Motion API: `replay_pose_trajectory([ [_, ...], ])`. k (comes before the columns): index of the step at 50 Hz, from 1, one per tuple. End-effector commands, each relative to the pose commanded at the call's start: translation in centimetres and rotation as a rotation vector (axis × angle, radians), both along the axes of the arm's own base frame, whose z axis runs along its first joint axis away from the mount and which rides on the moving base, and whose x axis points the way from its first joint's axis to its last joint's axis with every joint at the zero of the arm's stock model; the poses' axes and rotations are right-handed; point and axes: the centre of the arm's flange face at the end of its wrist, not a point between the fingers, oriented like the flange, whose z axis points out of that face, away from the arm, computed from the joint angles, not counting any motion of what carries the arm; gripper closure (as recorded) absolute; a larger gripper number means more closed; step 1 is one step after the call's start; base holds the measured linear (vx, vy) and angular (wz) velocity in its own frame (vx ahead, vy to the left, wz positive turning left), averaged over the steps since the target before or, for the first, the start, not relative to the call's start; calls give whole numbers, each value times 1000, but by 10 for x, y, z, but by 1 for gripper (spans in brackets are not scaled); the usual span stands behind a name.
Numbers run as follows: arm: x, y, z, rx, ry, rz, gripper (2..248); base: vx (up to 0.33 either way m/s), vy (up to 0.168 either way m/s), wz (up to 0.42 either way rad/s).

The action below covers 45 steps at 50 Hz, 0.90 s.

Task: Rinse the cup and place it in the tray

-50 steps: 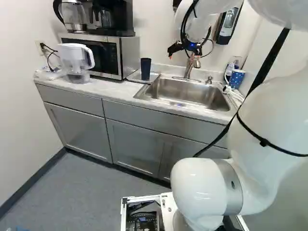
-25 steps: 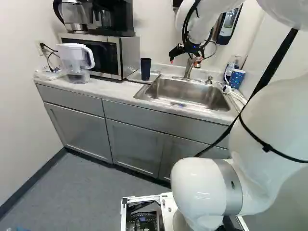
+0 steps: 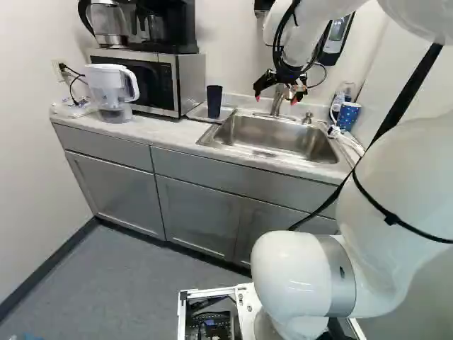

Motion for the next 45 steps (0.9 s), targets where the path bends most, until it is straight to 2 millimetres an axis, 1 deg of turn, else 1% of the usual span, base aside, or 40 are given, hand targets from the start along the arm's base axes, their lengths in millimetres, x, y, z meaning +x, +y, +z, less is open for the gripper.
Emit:
replay_pose_trajectory([
  [17, -10, -16, -4, 16, 79, -41, 3, 0, 0, 0],
  [30, -13, -29, -4, 17, 79, -71, 3, 0, 0, 0],
  [45, -13, -30, -4, 17, 79, -72, 3, 0, 0, 0],
])
